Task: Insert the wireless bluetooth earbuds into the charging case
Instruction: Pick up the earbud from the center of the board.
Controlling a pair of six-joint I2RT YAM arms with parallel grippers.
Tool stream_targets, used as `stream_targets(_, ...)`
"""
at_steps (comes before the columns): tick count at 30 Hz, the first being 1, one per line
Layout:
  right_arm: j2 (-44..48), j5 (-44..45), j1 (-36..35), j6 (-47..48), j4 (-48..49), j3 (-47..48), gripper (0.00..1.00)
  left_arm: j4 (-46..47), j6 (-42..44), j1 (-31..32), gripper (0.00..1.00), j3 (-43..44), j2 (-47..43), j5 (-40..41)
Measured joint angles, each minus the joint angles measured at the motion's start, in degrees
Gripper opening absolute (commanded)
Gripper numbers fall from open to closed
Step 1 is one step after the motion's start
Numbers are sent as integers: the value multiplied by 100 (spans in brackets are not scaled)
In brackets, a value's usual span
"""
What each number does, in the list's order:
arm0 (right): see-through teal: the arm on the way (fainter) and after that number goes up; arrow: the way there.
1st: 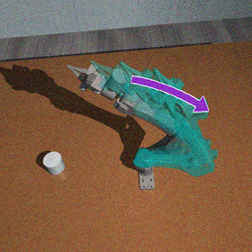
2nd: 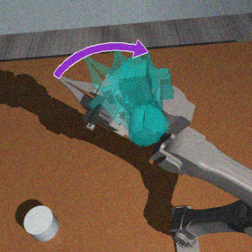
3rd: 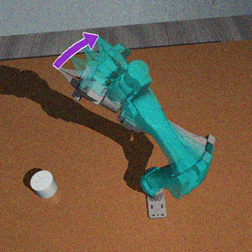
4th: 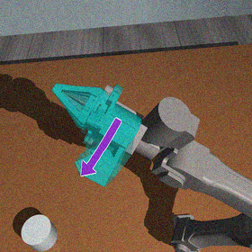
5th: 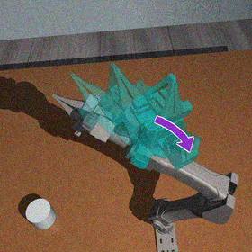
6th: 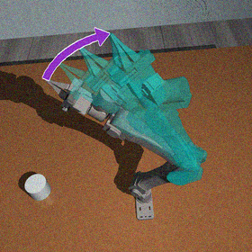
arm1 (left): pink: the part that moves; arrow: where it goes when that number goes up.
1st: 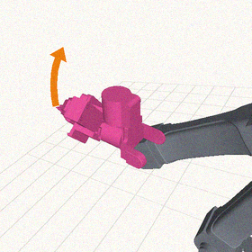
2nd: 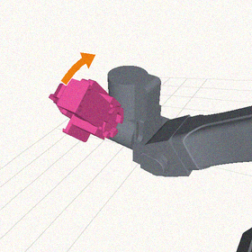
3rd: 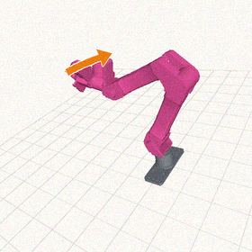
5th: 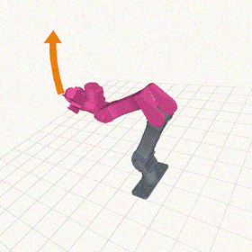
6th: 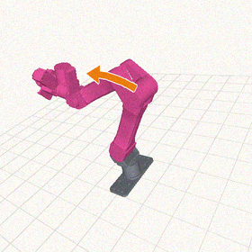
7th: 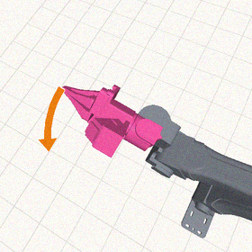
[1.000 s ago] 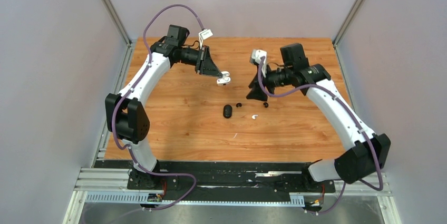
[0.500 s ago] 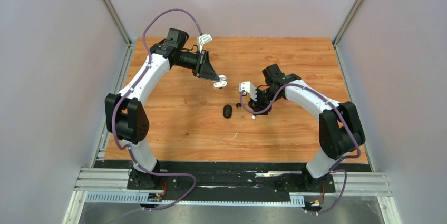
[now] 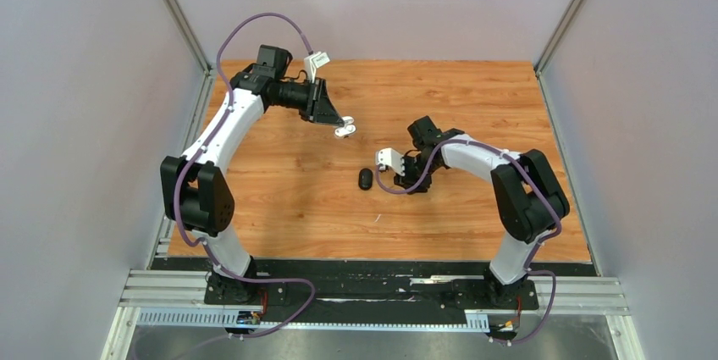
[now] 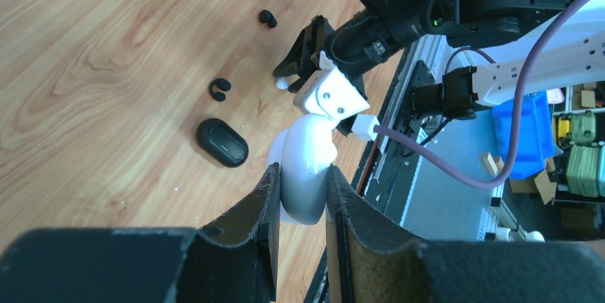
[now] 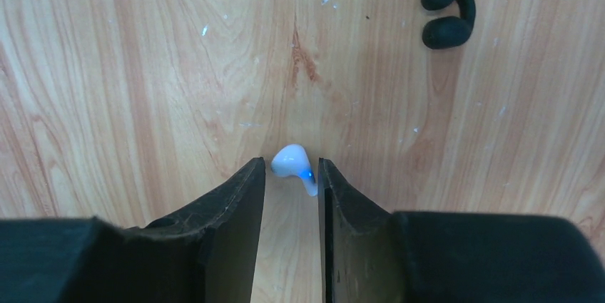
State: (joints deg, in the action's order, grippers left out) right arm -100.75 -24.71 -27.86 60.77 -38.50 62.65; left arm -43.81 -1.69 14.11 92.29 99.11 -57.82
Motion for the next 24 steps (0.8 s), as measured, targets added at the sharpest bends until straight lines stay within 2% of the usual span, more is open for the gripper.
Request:
stream_targets(2, -33, 35, -57, 4, 4, 0, 29, 2, -17, -9, 0, -2, 0, 7)
stream_targets(9, -107, 61, -153, 83, -63, 68, 8, 20, -57, -28, 0, -2, 0, 13)
stream_targets(14, -286, -201, -105, 83, -446, 420, 0, 39, -57, -33, 0, -17, 0, 15)
stream_targets(18, -308, -1447, 212, 85, -1377, 1233, 1, 33, -37, -33, 0, -70, 0, -42)
stream_targets(24, -638, -4048, 927, 820, -3449, 3998, 2, -7, 142, -33, 0, -74, 162, -577)
